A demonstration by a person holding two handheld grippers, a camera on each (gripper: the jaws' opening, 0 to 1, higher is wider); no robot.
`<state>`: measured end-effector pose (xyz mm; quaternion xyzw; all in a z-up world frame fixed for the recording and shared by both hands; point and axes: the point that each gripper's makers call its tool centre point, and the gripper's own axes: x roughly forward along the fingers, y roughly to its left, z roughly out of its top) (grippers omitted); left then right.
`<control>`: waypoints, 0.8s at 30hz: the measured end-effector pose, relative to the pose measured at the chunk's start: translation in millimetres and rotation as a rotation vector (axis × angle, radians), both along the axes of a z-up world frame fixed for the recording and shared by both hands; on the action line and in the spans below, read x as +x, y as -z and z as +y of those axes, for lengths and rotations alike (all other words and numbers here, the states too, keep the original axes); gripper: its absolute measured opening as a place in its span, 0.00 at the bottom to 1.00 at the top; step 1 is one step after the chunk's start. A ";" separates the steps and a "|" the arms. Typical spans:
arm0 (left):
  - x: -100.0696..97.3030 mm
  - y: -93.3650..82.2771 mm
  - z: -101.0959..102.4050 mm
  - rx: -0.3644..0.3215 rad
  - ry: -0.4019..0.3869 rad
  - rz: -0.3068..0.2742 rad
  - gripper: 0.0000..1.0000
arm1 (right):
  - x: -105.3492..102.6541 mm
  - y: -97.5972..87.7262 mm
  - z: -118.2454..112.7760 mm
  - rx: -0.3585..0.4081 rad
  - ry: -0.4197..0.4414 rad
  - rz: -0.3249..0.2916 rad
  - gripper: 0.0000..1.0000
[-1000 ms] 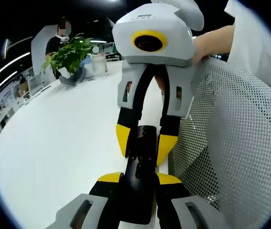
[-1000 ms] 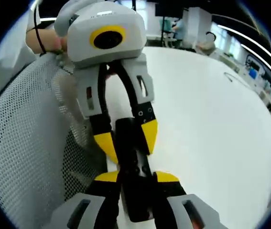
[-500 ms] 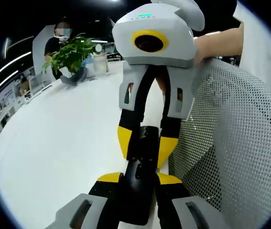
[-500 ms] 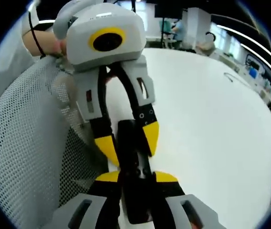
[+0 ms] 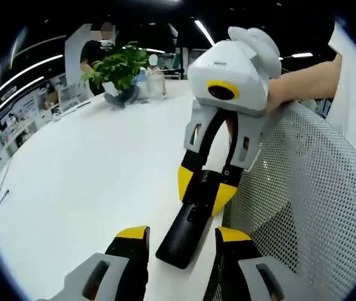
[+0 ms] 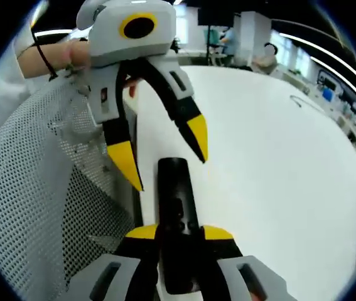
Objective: Press the specified remote control buttons in sequence, fully releasing each button before pressing the next.
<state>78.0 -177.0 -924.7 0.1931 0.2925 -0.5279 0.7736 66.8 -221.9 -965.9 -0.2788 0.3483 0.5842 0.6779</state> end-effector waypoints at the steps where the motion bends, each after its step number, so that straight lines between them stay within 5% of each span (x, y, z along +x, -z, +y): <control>1: -0.6 -3.6 5.6 0.006 -0.020 -0.001 0.50 | 0.5 0.0 0.4 0.001 0.003 0.003 0.21; 12: 17.5 -61.7 70.9 -0.157 -0.406 -0.097 0.71 | 2.0 0.7 1.8 -0.009 0.003 -0.005 0.21; 17: 33.3 -87.9 96.0 -0.282 -0.576 -0.221 0.83 | 1.6 0.5 2.1 -0.008 0.008 -0.003 0.21; 24: 39.3 -113.7 110.3 -0.345 -0.644 -0.339 0.83 | 0.9 0.2 2.2 -0.003 0.021 -0.001 0.22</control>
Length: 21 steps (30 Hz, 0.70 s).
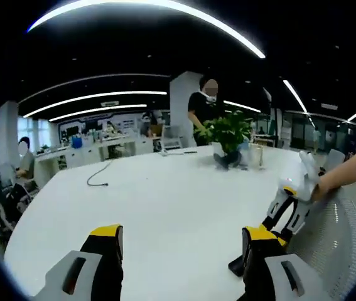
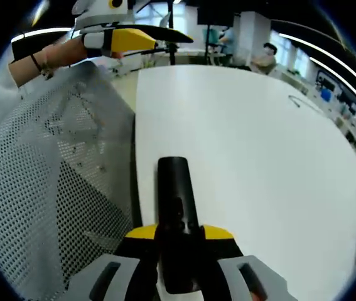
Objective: Press the specified remote control buttons in sequence, fully releasing each button before pressing the next.
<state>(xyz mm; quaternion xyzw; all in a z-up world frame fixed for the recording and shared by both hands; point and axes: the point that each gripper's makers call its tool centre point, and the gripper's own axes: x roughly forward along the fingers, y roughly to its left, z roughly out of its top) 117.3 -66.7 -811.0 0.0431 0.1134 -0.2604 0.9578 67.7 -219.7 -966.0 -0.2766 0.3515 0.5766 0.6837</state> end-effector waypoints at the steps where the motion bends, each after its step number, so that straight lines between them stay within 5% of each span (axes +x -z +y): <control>1: 1.5 -2.6 1.6 -0.009 -0.011 -0.013 0.85 | 0.0 0.0 -0.1 0.001 0.001 0.001 0.22; 5: 9.9 -13.0 13.5 -0.091 -0.086 -0.080 0.95 | -0.7 -0.8 1.0 0.005 0.009 0.004 0.22; 10: 12.5 -37.8 22.6 -0.212 -0.130 -0.245 1.00 | -0.4 -1.1 1.6 0.018 0.019 0.012 0.22; 21: 17.2 -37.8 36.9 -0.173 -0.203 -0.295 1.00 | 1.0 -0.9 6.7 0.031 0.011 0.006 0.21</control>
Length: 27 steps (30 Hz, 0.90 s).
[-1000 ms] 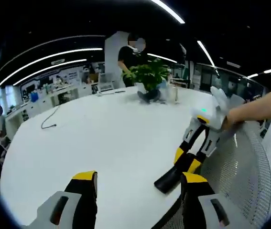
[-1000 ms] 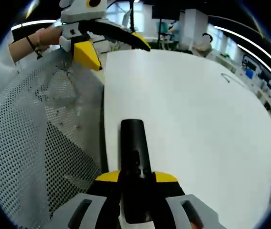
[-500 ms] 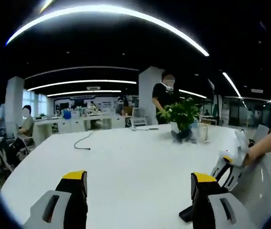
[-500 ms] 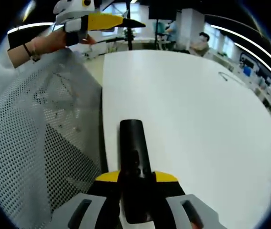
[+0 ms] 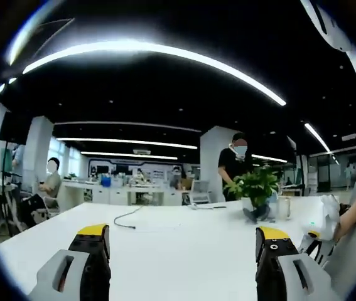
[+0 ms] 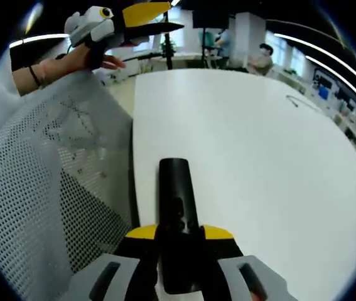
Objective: Press the specified remote control buttons in sequence, fully releasing each button before pressing the next.
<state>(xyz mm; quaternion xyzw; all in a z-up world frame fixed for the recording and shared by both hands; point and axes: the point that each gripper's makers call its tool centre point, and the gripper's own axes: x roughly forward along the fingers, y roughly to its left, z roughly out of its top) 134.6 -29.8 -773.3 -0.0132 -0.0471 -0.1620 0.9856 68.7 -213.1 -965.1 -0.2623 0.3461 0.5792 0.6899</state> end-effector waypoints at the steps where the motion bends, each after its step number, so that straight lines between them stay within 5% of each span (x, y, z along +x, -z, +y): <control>1: 0.9 2.3 1.0 0.000 -0.005 0.011 1.00 | 0.0 -0.1 0.1 -0.003 -0.004 -0.003 0.21; 11: 4.0 21.8 0.1 0.145 -0.033 0.100 1.00 | 0.9 -1.0 -0.7 -0.004 0.003 0.004 0.21; 27: 3.7 41.2 -9.5 0.104 0.029 0.223 0.97 | 16.9 -0.4 -6.4 -0.054 -0.016 0.016 0.21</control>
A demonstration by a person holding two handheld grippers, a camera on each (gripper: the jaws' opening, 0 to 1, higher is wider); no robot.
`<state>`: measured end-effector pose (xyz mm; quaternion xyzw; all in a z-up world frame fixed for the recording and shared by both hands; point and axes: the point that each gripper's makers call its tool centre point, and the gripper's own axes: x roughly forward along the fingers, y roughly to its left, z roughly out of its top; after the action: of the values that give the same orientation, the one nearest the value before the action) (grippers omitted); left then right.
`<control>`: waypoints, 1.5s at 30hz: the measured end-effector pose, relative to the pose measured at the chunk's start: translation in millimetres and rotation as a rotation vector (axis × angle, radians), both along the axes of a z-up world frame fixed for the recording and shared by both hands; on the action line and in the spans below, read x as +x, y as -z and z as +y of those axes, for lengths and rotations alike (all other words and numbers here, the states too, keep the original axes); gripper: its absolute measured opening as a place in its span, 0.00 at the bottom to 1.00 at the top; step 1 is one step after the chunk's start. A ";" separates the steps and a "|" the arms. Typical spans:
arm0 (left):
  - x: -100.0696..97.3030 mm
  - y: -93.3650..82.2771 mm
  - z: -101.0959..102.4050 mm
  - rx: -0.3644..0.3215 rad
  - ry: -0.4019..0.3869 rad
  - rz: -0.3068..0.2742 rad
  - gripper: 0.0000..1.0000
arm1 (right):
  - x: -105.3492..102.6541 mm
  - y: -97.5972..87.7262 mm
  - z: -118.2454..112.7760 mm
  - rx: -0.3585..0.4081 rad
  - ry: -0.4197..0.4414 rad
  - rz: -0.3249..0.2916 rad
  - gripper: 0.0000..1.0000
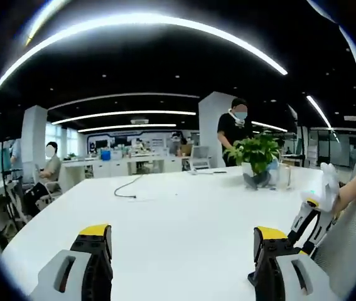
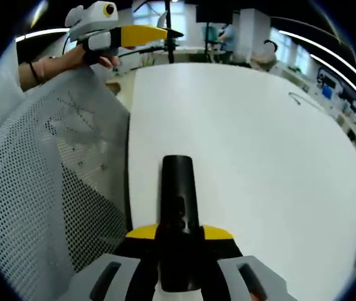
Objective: Press the specified remote control buttons in sequence, fully releasing each button before pressing the next.
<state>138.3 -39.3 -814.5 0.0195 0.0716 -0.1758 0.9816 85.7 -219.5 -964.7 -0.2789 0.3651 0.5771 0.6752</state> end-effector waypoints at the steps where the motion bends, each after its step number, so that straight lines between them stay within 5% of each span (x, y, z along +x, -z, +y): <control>1: -0.4 0.9 -0.5 0.000 0.002 0.005 0.96 | 2.5 0.1 -0.2 -0.003 0.002 0.003 0.21; 12: -1.2 9.7 -2.4 -0.002 0.015 0.057 0.91 | 22.5 1.0 -1.5 -0.021 -0.026 0.001 0.21; 16: -1.0 2.2 -3.3 -0.013 0.019 0.017 0.94 | 29.3 1.3 -1.9 -0.021 -0.028 0.003 0.21; 45: -1.4 10.8 -1.2 0.009 0.013 0.057 0.93 | 88.3 1.4 -5.5 -0.018 -0.009 -0.007 0.21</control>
<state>136.9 -40.5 -825.3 0.0194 0.1001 -0.1821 0.9780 173.9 -225.0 -966.1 -0.2885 0.3669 0.5757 0.6713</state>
